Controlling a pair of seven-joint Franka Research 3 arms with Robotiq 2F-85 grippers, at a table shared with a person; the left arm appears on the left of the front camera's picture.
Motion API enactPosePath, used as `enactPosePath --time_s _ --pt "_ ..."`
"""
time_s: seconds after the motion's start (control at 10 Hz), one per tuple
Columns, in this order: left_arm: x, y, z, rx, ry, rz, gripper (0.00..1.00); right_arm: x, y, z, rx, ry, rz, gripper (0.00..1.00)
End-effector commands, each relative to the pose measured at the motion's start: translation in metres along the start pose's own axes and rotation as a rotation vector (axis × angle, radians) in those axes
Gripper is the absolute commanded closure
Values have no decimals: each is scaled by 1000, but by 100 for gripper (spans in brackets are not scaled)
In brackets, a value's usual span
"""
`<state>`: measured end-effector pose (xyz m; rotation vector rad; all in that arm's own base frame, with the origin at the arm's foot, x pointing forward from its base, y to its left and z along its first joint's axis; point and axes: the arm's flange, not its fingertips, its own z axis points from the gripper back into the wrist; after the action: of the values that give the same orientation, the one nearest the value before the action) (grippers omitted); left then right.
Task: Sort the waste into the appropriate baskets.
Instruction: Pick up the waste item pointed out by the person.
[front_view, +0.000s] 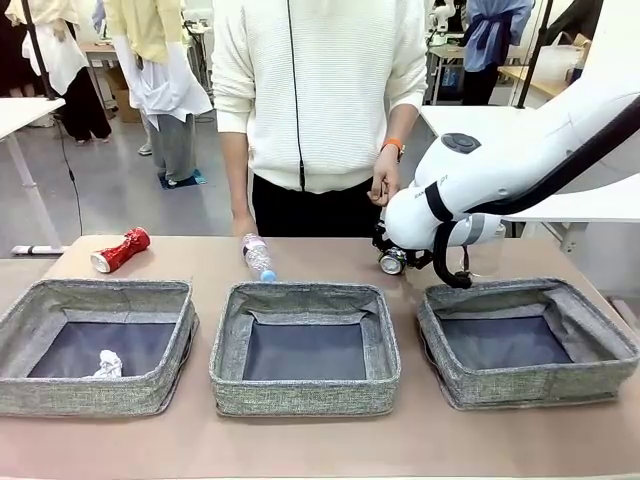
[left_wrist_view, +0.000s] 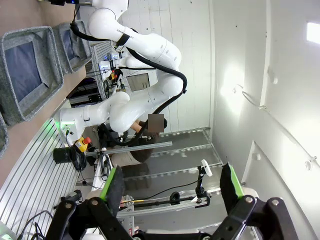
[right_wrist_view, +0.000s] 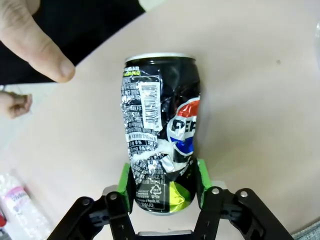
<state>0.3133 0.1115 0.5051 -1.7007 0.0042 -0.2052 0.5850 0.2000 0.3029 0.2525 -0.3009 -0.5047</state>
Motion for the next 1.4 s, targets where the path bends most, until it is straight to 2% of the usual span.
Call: enactPosePath --time_s 0.0,0.1,0.2,0.5,0.7,0.8,0.9,1.1,1.3 --pt "-1 -3 0 -2 -3 -3 0 -1 -1 -2 24 16 9 100" --pt "-1 -3 0 -2 -3 -3 0 -1 -1 -3 21 21 11 93" --pt "-1 -3 0 -2 -3 -3 0 -1 -1 -3 22 26 16 100" --pt "-1 -3 0 -2 -3 -3 0 -5 -1 10 38 57 43 100" --pt "-1 -3 0 -2 -3 -3 0 -17 -6 78 64 210 96 100" --pt "-1 -3 0 -2 -3 -3 0 -37 -16 136 17 302 98 100" --pt "-1 -3 0 -2 -3 -3 0 -60 -26 180 -25 348 101 100" --pt "-1 -3 0 -2 -3 -3 0 -115 -46 245 -7 429 257 100" --pt "-1 -3 0 -2 -3 -3 0 -168 -69 289 86 354 431 100"
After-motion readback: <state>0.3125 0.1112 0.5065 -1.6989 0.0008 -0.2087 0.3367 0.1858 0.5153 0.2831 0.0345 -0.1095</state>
